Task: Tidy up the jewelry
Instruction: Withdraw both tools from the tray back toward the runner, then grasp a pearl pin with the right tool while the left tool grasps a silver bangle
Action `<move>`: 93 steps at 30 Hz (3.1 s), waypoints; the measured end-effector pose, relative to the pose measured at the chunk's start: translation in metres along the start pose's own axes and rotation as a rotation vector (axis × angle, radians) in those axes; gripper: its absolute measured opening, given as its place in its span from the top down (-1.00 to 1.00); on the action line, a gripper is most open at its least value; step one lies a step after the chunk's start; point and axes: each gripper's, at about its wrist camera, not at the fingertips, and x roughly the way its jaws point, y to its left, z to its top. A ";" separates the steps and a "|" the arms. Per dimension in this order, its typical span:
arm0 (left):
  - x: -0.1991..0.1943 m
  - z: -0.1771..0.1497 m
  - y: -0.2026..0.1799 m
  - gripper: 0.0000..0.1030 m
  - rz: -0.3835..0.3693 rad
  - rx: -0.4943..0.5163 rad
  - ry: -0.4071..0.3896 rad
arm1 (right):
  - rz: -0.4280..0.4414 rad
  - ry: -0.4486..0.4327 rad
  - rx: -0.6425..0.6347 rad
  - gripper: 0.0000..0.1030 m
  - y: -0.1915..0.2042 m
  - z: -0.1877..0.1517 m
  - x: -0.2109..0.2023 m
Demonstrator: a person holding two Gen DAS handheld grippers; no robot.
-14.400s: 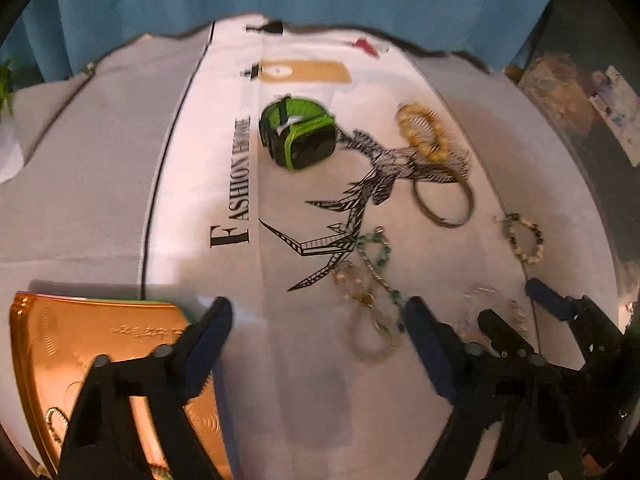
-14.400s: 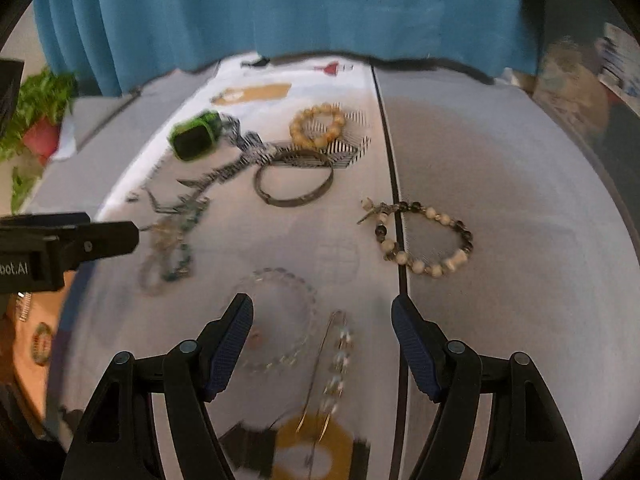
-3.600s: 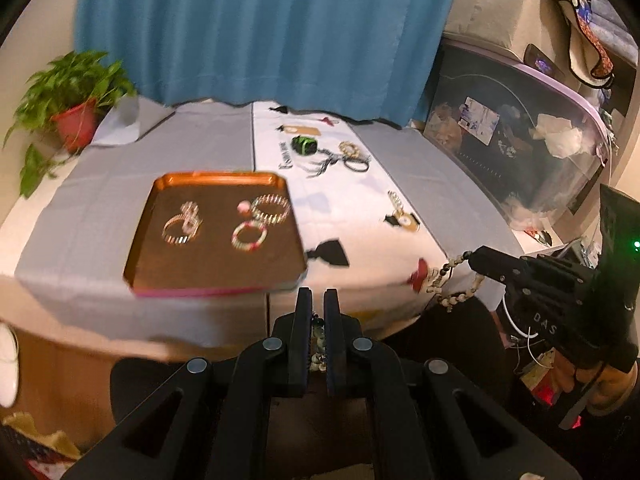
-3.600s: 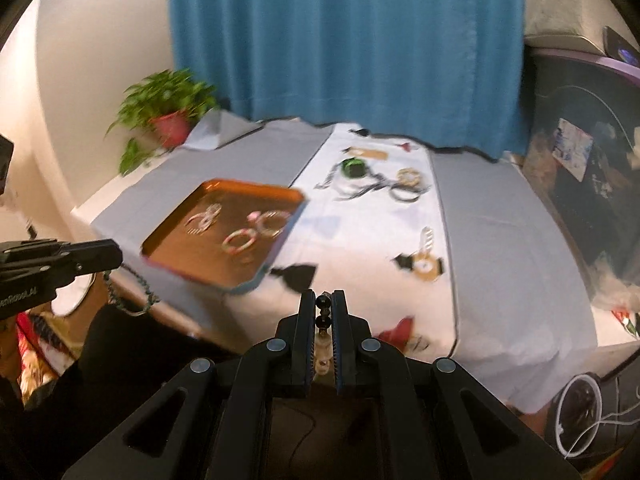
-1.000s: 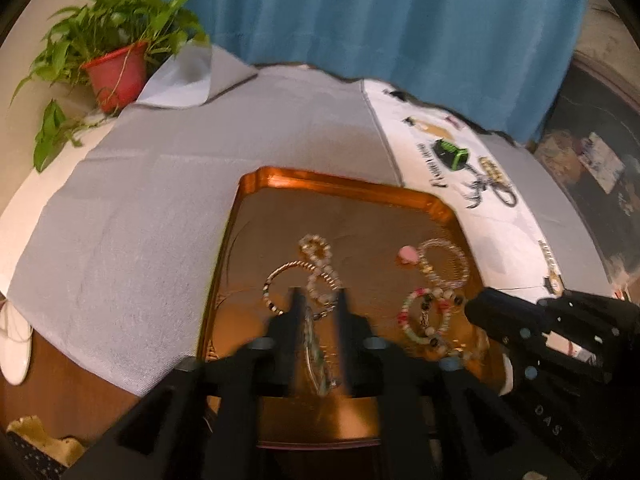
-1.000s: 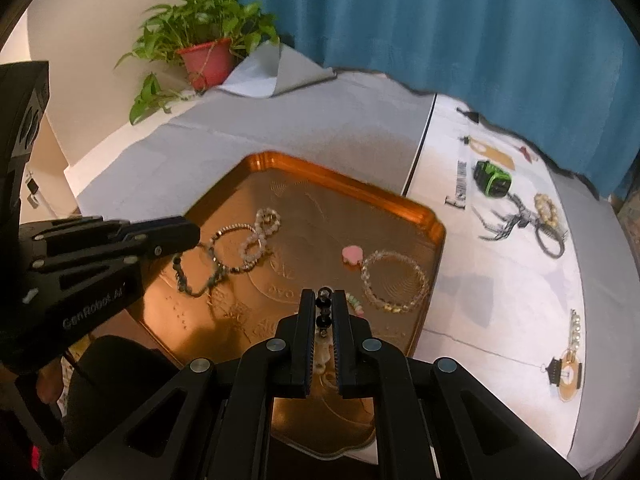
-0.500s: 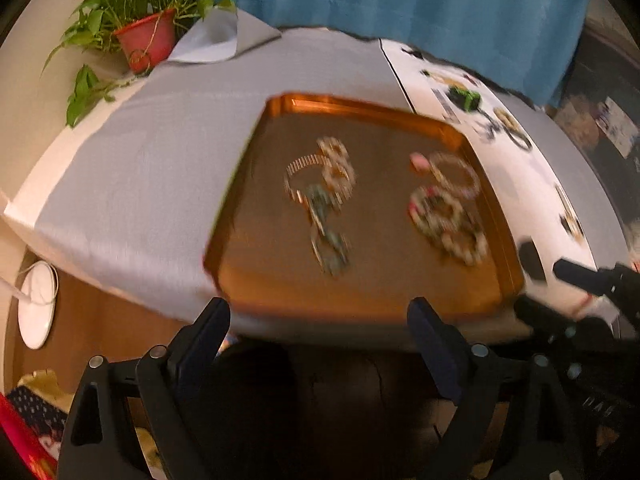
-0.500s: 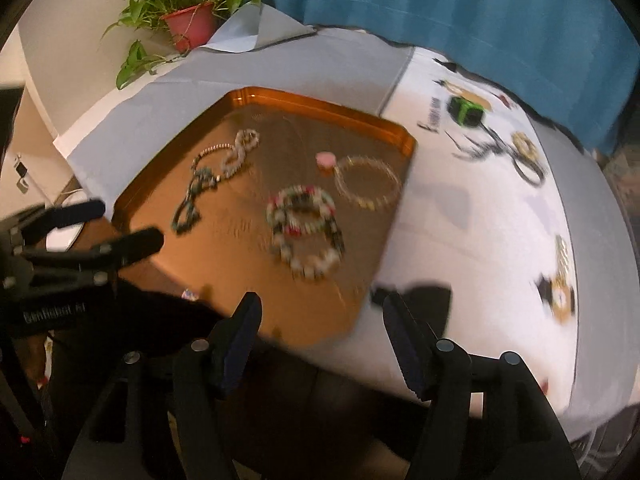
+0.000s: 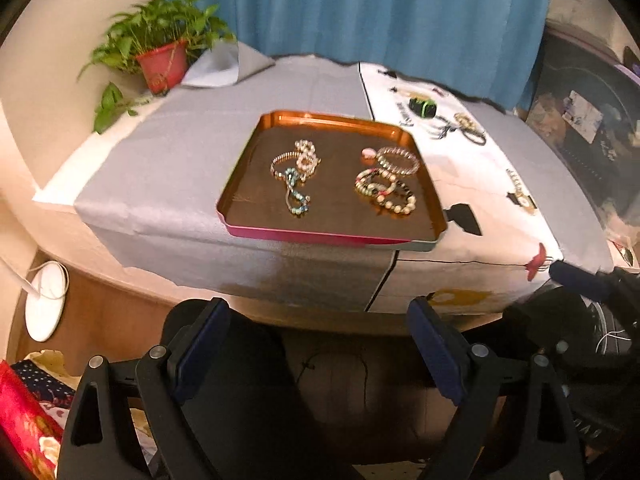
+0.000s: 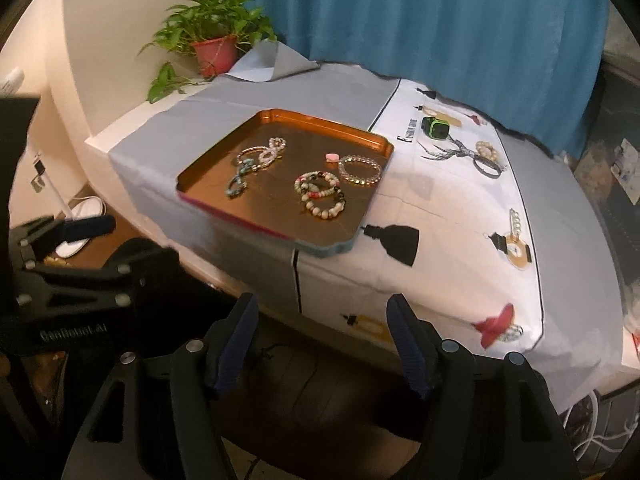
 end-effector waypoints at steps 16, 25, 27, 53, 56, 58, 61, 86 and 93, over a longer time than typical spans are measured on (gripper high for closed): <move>-0.053 -0.019 -0.032 -0.74 0.023 0.070 -0.094 | 0.001 -0.099 0.013 -0.33 0.000 -0.029 -0.054; -0.061 -0.022 -0.035 -0.74 0.043 0.074 -0.108 | 0.003 -0.109 0.021 -0.33 -0.003 -0.032 -0.060; -0.060 -0.022 -0.035 -0.74 0.043 0.078 -0.107 | 0.003 -0.108 0.024 -0.33 -0.004 -0.033 -0.059; -0.039 -0.022 -0.036 -0.75 0.046 0.090 -0.054 | 0.000 -0.051 0.050 -0.34 -0.013 -0.035 -0.038; -0.034 -0.022 -0.036 -0.75 0.045 0.089 -0.043 | -0.001 -0.043 0.056 -0.34 -0.016 -0.036 -0.035; -0.031 -0.021 -0.036 -0.75 0.046 0.090 -0.036 | -0.003 -0.040 0.061 -0.34 -0.019 -0.036 -0.033; -0.029 -0.021 -0.036 -0.75 0.048 0.091 -0.034 | -0.017 -0.042 0.077 -0.34 -0.027 -0.035 -0.030; 0.057 0.081 -0.095 -0.75 0.027 0.161 0.025 | -0.218 0.027 0.394 -0.34 -0.244 0.020 0.114; 0.119 0.158 -0.165 -0.75 -0.044 0.240 0.003 | -0.202 0.051 0.344 -0.20 -0.274 0.039 0.164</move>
